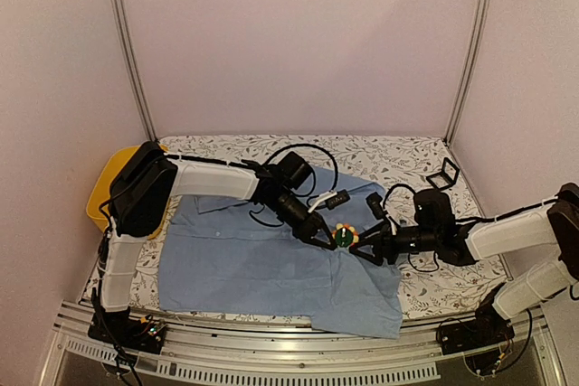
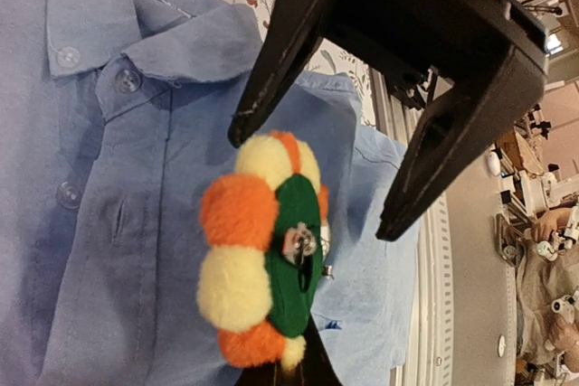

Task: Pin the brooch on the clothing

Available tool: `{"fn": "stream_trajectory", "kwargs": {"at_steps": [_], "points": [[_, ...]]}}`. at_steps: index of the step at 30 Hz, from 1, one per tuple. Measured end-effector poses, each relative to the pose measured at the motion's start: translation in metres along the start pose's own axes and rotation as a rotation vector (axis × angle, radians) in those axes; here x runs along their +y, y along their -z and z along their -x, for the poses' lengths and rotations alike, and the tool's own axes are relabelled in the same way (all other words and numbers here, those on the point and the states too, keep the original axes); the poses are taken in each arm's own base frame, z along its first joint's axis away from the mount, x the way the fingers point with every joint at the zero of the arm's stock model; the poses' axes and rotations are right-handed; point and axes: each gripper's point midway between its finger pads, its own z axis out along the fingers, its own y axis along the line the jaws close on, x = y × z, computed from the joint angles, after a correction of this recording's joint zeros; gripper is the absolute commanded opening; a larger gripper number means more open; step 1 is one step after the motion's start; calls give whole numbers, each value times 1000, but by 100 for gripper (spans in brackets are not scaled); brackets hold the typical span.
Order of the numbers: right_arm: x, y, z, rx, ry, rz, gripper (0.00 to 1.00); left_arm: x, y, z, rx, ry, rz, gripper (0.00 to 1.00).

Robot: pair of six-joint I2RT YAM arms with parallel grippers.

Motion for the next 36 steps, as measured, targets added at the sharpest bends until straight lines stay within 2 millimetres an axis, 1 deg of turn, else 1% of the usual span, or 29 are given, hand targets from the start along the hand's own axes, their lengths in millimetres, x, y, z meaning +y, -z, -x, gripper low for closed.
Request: {"fn": "stream_trajectory", "kwargs": {"at_steps": [3, 4, 6, 8, 10, 12, 15, 18, 20, 22, 24, 28, 29, 31, 32, 33, 36], "points": [[9, -1, -3, 16, -1, 60, 59, 0, 0, 0, 0, 2, 0, 0], [12, -2, -2, 19, -4, 75, 56, 0, 0, 0, 0, 2, 1, 0], [14, -5, 4, 19, -17, 102, 47, 0, 0, -1, 1, 2, 1, 0], [12, -8, 12, 14, -40, 118, 43, 0, 0, -1, 1, 1, 1, 0], [6, -10, 19, 8, -77, 127, 40, 0, 0, -1, 1, -1, 1, 0], [-1, -11, 21, 9, -119, 129, 37, 0, 0, -1, 1, -2, 1, 0], [-6, -15, 16, 27, -176, 143, 33, 0, 0, -1, 1, -4, 1, 0], [-5, -18, 7, 57, -229, 167, 29, 0, -1, -1, 4, -4, 3, 0], [-3, -19, 6, 63, -251, 184, 27, 0, -1, -2, 7, -4, 5, 0], [-1, -19, 7, 62, -264, 195, 21, 0, -1, -2, 7, -7, 5, 0], [1, -19, 8, 61, -280, 205, 13, 0, -1, -2, 7, -9, 5, 0], [3, -20, 9, 72, -324, 234, 2, 3, -1, -4, 16, -3, 23, 0], [4, -21, 8, 76, -338, 245, 1, 5, -1, -6, 20, 1, 31, 7], [5, -23, 6, 89, -373, 262, 0, 7, -1, -8, 28, 7, 43, 30], [5, -24, 5, 95, -393, 267, 0, 7, -1, -8, 29, 10, 49, 37], [5, -24, 3, 102, -408, 271, 0, 8, -1, -7, 27, 4, 52, 42], [5, -25, -5, 136, -472, 276, 0, 7, 1, -3, 9, -28, 70, 49]]}}
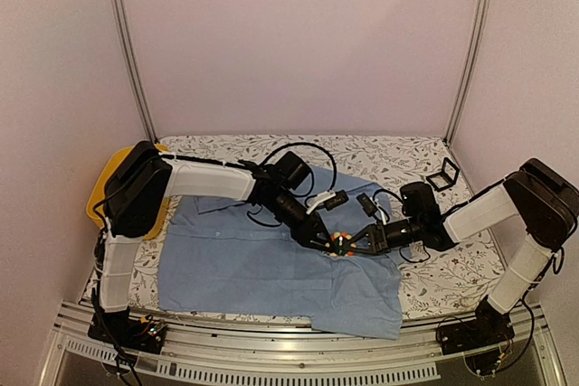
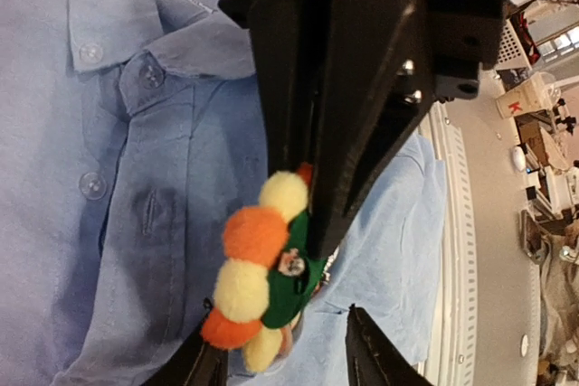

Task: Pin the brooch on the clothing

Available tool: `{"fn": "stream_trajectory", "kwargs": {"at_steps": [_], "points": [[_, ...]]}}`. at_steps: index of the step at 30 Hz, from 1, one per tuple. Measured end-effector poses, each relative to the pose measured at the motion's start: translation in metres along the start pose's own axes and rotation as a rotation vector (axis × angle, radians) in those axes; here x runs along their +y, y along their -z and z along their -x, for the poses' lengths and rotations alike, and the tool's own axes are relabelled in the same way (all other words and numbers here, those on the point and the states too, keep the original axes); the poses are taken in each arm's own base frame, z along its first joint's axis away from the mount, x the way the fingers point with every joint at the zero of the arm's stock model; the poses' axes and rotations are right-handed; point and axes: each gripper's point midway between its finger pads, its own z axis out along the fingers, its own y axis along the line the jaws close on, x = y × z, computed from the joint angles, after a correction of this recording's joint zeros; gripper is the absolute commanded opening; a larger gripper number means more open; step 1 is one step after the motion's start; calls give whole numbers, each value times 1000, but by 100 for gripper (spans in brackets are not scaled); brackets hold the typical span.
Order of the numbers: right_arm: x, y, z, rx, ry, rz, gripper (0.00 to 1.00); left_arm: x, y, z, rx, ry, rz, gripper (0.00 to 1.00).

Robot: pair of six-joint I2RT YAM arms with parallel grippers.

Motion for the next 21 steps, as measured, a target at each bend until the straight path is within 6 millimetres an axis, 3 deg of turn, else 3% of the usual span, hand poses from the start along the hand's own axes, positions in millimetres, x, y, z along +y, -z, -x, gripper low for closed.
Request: {"fn": "stream_trajectory", "kwargs": {"at_steps": [5, 9, 15, 21], "points": [[-5, -2, -11, 44, -99, -8, 0, -9, 15, 3, -36, -111, 66, 47], [-15, -7, -15, 81, -183, -32, 0, -20, 21, 1, -47, -269, 136, 36], [-21, -10, -17, 109, -254, -55, 0, -32, -7, -18, 18, -479, 194, 24], [-24, -10, -17, 115, -274, -71, 0, -38, -25, -20, 39, -613, 217, 19]]}}
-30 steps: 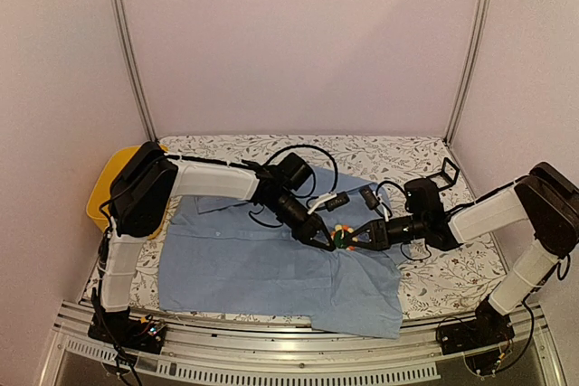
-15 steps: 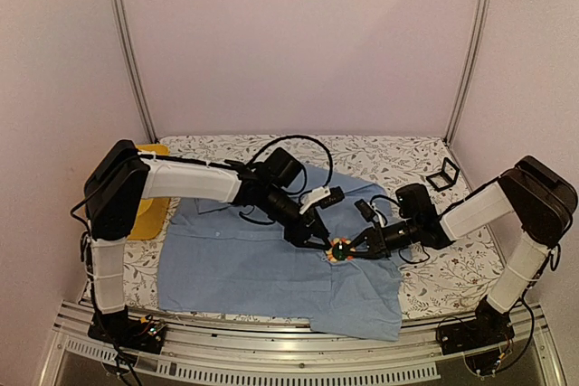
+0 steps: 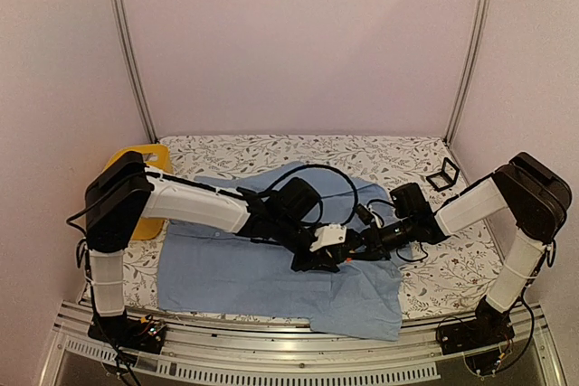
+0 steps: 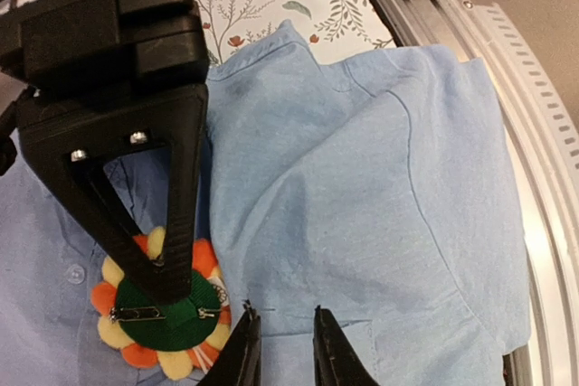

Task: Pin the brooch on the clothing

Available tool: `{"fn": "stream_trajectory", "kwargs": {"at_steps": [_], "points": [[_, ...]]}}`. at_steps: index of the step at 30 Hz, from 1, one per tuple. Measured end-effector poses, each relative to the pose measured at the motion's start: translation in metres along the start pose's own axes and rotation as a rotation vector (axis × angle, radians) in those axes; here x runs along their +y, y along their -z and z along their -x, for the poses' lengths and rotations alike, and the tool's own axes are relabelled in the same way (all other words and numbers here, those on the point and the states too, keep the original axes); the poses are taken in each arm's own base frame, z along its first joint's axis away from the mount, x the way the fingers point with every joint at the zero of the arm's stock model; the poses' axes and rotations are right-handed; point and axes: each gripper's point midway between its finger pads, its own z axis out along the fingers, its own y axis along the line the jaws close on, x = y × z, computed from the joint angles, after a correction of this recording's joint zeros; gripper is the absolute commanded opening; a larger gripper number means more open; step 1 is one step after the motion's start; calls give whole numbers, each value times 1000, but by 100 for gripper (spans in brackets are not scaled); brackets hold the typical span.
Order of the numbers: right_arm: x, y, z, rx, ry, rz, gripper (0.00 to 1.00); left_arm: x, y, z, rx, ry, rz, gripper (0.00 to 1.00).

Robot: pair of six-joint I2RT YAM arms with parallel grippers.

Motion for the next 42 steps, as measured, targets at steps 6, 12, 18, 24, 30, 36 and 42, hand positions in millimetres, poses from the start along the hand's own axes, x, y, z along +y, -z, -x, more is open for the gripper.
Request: {"fn": "stream_trajectory", "kwargs": {"at_steps": [6, 12, 18, 24, 30, 36, 42], "points": [[-3, 0, 0, -1, -9, -13, 0, 8, -11, -19, 45, -46, 62, 19], [-3, 0, 0, -3, -9, -17, 0, 12, -16, -42, 83, -47, 127, 22], [-5, -1, 0, 0, -13, -19, 0, 18, -23, -42, 91, -68, 188, 20], [-6, -2, 0, 3, -18, -21, 0, 23, -24, -37, 87, -71, 234, 0], [-6, -2, 0, 4, -21, -22, 0, 26, -23, -37, 97, -62, 251, 0], [-8, -1, -1, 7, -25, -32, 0, 27, -22, -35, 104, -31, 257, 0], [-7, 3, -1, -1, -11, -52, 0, 31, -21, -33, 104, -19, 276, 0]]}}
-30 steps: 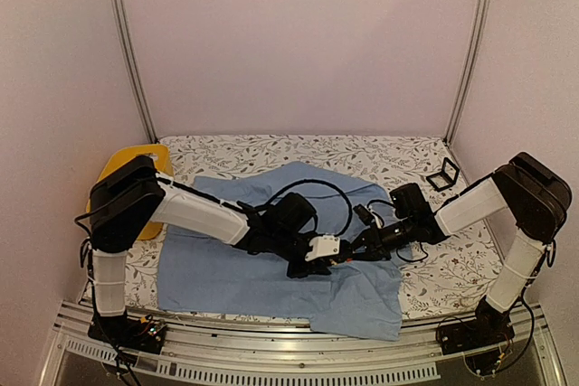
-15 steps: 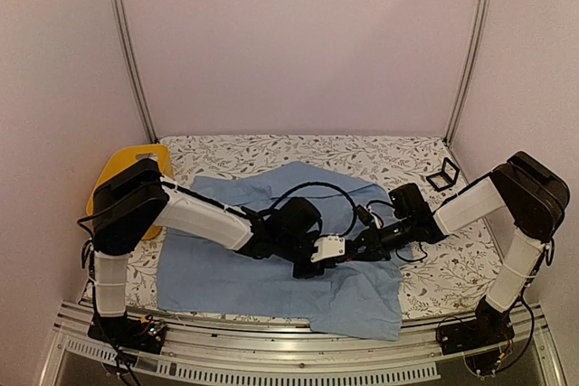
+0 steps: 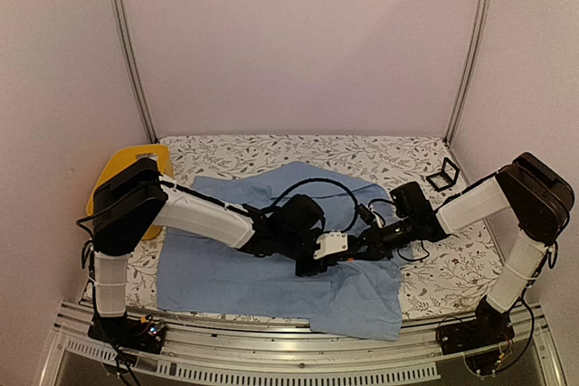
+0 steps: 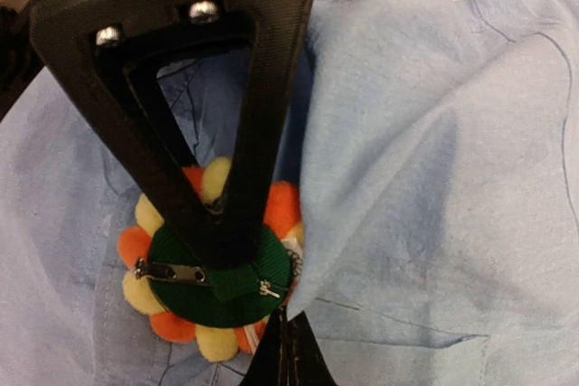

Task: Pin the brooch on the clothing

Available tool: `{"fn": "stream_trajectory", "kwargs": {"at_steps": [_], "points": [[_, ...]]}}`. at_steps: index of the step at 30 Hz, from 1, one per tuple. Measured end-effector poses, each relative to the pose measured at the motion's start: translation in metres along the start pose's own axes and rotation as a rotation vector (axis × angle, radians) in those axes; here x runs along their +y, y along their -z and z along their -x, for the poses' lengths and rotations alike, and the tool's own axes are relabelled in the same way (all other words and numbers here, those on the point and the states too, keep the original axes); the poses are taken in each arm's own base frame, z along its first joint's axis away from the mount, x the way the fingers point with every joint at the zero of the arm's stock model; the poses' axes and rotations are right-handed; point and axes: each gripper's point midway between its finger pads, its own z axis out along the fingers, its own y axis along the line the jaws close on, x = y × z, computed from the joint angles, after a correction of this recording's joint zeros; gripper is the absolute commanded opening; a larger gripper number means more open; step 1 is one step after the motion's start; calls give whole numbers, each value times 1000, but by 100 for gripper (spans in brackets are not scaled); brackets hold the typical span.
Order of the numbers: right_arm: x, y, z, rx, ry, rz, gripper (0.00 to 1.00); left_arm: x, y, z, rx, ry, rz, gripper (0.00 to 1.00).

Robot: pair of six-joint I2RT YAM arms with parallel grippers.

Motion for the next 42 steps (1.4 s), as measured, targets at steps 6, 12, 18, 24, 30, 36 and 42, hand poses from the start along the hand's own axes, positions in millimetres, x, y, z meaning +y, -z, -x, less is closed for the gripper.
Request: {"fn": "stream_trajectory", "kwargs": {"at_steps": [6, 12, 18, 24, 30, 36, 42], "points": [[-1, 1, 0, 2, 6, -11, 0, 7, 1, 6, -3, 8, 26, 0], [0, 0, 1, 3, 13, -14, 0, 10, 2, 10, -8, 10, 33, 0], [2, 0, 2, 8, 12, -17, 0, 12, 2, 9, -10, 12, 39, 24], [-3, -5, -1, 31, -7, -17, 0, 19, 2, 8, -9, 17, 76, 35], [-3, -6, -2, 41, -12, -10, 0, 12, 18, 4, -7, -4, 84, 40], [-4, -8, -3, 50, -18, -8, 0, 3, 55, 21, -105, -110, 108, 23], [-5, -9, -4, 54, -21, -6, 0, -11, 40, 15, -129, -240, 76, 23]]}}
